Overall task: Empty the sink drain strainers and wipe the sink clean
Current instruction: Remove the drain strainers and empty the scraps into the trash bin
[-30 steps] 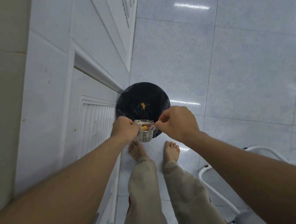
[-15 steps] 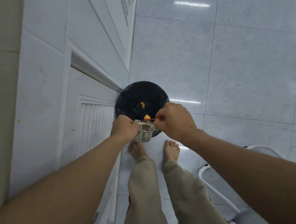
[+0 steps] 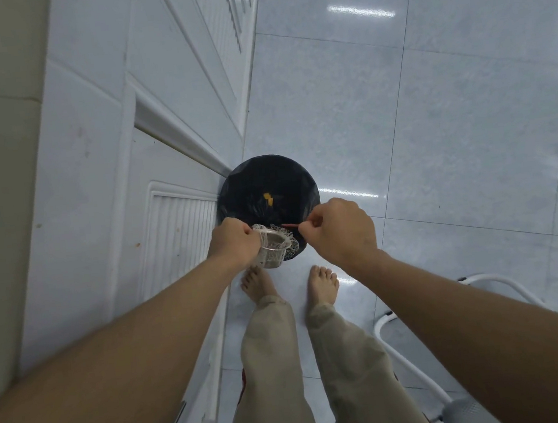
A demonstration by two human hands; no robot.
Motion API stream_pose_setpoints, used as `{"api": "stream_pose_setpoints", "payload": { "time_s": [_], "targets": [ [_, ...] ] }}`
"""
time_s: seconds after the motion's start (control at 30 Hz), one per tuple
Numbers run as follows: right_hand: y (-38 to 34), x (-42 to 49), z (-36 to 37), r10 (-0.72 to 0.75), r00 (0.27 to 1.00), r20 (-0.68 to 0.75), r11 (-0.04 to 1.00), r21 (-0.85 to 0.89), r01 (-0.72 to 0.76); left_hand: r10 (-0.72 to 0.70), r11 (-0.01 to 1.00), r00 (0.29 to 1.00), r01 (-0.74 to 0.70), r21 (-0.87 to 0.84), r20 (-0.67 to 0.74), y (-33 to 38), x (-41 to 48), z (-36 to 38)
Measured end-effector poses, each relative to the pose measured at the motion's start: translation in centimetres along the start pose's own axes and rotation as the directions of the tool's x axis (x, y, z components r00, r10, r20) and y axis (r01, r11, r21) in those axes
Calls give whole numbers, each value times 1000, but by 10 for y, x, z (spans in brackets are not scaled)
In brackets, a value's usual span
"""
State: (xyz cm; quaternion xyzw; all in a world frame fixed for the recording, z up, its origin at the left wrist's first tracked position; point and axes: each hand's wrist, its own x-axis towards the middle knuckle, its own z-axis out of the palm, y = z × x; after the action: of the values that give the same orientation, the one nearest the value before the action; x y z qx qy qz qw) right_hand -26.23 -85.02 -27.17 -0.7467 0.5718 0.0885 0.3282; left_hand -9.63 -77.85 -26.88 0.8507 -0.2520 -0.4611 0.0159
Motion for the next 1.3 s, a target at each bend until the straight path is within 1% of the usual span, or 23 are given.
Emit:
{"api": "stream_pose_setpoints", "payload": {
  "time_s": [0.1, 0.17, 0.23, 0.37, 0.53, 0.73, 0.8, 0.97, 1.1, 1.2, 1.3],
  "targets": [
    [8, 0, -3, 150, 989, 17, 978, 141, -151, 17, 1000, 1000, -17, -4, -21, -1, -3, -3],
    [11, -1, -5, 198, 979, 40, 947, 250, -202, 35, 999, 998, -36, -16, -44, -1, -5, -5],
    [9, -4, -10, 179, 981, 76, 927, 321, -194, 55, 998, 996, -57, -39, -66, 1, -6, -7],
    [-5, -8, -23, 134, 982, 136, 919, 354, -175, 100, 992, 990, -107, -69, -105, 7, -12, -17],
    [-25, -14, -57, 142, 980, 139, 899, 395, -187, 189, 967, 975, -206, -150, -118, 25, -34, -40],
    [-56, -33, -127, 64, 993, 101, 879, 466, -104, 270, 940, 954, -290, -180, -129, 57, -77, -92],
    [-68, -42, -153, 19, 997, 77, 865, 499, -55, 280, 928, 952, -302, -220, -126, 69, -95, -113],
    [-101, -61, -215, -68, 998, -1, 855, 516, 59, 297, 891, 945, -326, -315, -139, 92, -142, -168],
    [-135, -74, -258, -161, 986, -43, 843, 514, 160, 313, 862, 922, -376, -340, -227, 99, -179, -208],
    [-167, -85, -280, -230, 970, -82, 824, 514, 239, 290, 838, 905, -396, -374, -310, 95, -204, -234],
    [-201, -98, -287, -320, 944, -78, 801, 510, 313, 235, 828, 887, -396, -397, -397, 76, -231, -257]
  ]
}}
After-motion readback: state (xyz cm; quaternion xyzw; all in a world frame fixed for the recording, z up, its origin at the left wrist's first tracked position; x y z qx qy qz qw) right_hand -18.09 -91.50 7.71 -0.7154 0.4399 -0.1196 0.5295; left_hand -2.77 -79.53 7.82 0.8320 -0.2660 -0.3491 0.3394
